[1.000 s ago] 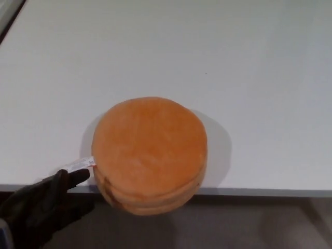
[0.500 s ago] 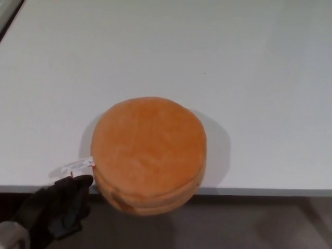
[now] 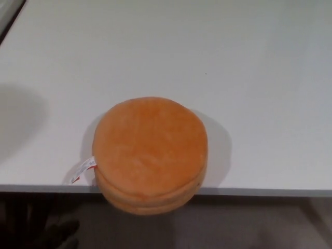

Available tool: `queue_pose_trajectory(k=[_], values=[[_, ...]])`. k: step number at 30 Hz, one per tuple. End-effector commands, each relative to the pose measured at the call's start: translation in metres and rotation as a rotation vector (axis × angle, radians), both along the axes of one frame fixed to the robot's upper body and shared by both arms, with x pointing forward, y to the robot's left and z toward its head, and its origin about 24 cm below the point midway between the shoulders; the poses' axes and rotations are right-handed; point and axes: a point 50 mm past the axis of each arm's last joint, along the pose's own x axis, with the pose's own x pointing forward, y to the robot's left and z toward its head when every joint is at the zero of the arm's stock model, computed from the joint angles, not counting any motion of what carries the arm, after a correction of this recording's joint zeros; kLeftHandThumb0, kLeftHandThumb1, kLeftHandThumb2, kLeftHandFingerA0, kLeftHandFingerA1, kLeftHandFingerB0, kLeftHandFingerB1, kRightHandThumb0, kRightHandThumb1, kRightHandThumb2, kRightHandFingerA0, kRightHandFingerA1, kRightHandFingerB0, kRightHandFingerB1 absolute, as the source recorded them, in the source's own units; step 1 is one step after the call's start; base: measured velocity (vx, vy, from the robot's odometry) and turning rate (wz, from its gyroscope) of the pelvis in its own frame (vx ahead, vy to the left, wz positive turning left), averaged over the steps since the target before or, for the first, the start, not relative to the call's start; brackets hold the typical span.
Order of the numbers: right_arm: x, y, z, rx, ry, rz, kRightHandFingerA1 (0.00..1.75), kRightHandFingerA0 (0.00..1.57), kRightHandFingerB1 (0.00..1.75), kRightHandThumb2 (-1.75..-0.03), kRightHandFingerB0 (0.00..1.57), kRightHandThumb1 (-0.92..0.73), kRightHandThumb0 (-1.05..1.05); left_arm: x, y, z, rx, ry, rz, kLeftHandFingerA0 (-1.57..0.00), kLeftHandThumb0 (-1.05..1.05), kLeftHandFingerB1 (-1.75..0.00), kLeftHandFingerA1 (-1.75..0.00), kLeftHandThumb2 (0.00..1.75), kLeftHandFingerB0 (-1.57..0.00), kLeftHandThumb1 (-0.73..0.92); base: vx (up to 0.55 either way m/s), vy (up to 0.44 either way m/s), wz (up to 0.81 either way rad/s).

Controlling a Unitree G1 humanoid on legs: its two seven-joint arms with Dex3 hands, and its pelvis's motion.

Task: A soft plate is kept in the center of the table close to the robot and the robot uses its left hand to pick up the plate, turns it upside down and places it back on the table

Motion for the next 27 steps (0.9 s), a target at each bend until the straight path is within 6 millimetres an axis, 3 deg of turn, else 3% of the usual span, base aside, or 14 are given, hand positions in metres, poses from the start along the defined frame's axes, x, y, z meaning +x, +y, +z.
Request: queue_pose_trajectory(k=[1, 2, 3, 5, 9, 10, 12, 13, 16, 17, 19, 20, 25, 27], values=[[0.001, -0.007, 0.006, -0.012, -0.006, 0.001, 0.62, 0.56, 0.5, -1.06, 0.36, -0.68, -0.7, -0.069, 0.001, 0.022, -0.022, -0.455, -0.043, -0.15, -0.91, -0.43, -0.53, 1.09, -0.09, 0.69, 0.0, 0.0, 0.0], [0.0, -0.007, 0.006, 0.001, 0.002, -0.006, 0.62, 0.56, 0.5, -1.06, 0.36, -0.68, -0.7, -0.074, 0.001, 0.02, -0.035, -0.457, -0.038, -0.15, -0.91, -0.43, -0.53, 1.09, -0.09, 0.69, 0.0, 0.0, 0.0], [0.001, -0.007, 0.006, -0.003, 0.002, -0.007, 0.62, 0.55, 0.5, -1.06, 0.35, -0.68, -0.69, -0.076, 0.001, 0.019, -0.044, -0.461, -0.039, -0.2, -0.94, -0.32, -0.47, 0.68, -0.14, 0.91, 0.0, 0.0, 0.0], [0.001, -0.008, 0.006, -0.014, -0.004, 0.001, 0.62, 0.56, 0.5, -1.06, 0.37, -0.7, -0.71, -0.087, 0.002, 0.016, -0.079, -0.464, -0.009, -0.16, -0.94, -0.44, -0.51, 1.08, -0.09, 0.68, 0.0, 0.0, 0.0], [0.001, -0.008, 0.006, -0.015, -0.007, -0.004, 0.62, 0.56, 0.5, -1.06, 0.37, -0.69, -0.7, -0.1, 0.003, 0.009, -0.115, -0.489, 0.068, -0.21, -0.94, -0.44, -0.52, 1.06, -0.16, 0.67, 0.0, 0.0, 0.0], [0.001, -0.007, 0.006, -0.02, -0.011, 0.001, 0.62, 0.57, 0.5, -1.06, 0.36, -0.71, -0.7, -0.103, 0.003, 0.005, -0.122, -0.492, 0.086, -0.27, -0.95, -0.33, -0.46, 0.68, -0.22, 0.87, 0.0, 0.0, 0.0], [0.003, -0.007, 0.008, -0.028, -0.02, 0.006, 0.62, 0.56, 0.5, -1.07, 0.36, -0.71, -0.7, -0.107, 0.0, -0.001, -0.134, -0.507, 0.111, -0.23, -0.9, -0.46, -0.54, 1.07, -0.16, 0.68, 0.0, 0.0, 0.0], [0.002, -0.007, 0.007, -0.02, -0.015, -0.001, 0.62, 0.55, 0.5, -1.07, 0.35, -0.69, -0.7, -0.11, -0.001, -0.003, -0.127, -0.5, 0.114, -0.27, -0.94, -0.35, -0.48, 0.68, -0.21, 0.88, 0.0, 0.0, 0.0], [0.0, -0.008, 0.004, -0.015, -0.011, -0.011, 0.61, 0.54, 0.5, -1.07, 0.35, -0.69, -0.71, -0.116, 0.001, -0.017, -0.105, -0.447, 0.114, -0.32, -0.96, -0.34, -0.46, 0.66, -0.23, 0.87, 0.0, 0.0, 0.0], [0.0, -0.009, 0.005, -0.013, -0.011, -0.016, 0.49, 0.61, 0.33, -0.67, 0.44, -0.86, -0.72, -0.115, 0.001, -0.02, -0.101, -0.441, 0.108, -0.32, -0.96, -0.35, -0.47, 0.67, -0.22, 0.86, 0.0, 0.0, 0.0], [-0.001, -0.009, 0.005, -0.001, -0.005, -0.028, 0.5, 0.62, 0.33, -0.66, 0.44, -0.86, -0.7, -0.113, 0.002, -0.023, -0.096, -0.433, 0.1, -0.28, -0.92, -0.46, -0.55, 1.07, -0.18, 0.66, 0.0, 0.0, 0.0], [-0.001, -0.008, 0.005, -0.004, -0.01, -0.017, 0.63, 0.56, 0.5, -1.06, 0.36, -0.69, -0.66, -0.114, 0.006, -0.025, -0.09, -0.425, 0.108, -0.32, -1.01, -0.38, -0.51, 0.85, -0.21, 0.71, 0.0, 0.0, 0.0], [-0.002, -0.008, 0.006, -0.024, -0.014, -0.011, 0.62, 0.57, 0.5, -1.06, 0.37, -0.7, -0.7, -0.116, 0.009, -0.03, -0.068, -0.404, 0.131, -0.37, -0.95, -0.34, -0.47, 0.67, -0.26, 0.88, 0.0, 0.0, 0.0], [-0.002, -0.009, 0.005, -0.005, 0.001, -0.02, 0.49, 0.61, 0.33, -0.67, 0.43, -0.86, -0.7, -0.115, 0.011, -0.035, -0.061, -0.394, 0.135, -0.38, -0.93, -0.33, -0.47, 0.67, -0.27, 0.86, 0.0, 0.0, 0.0]])
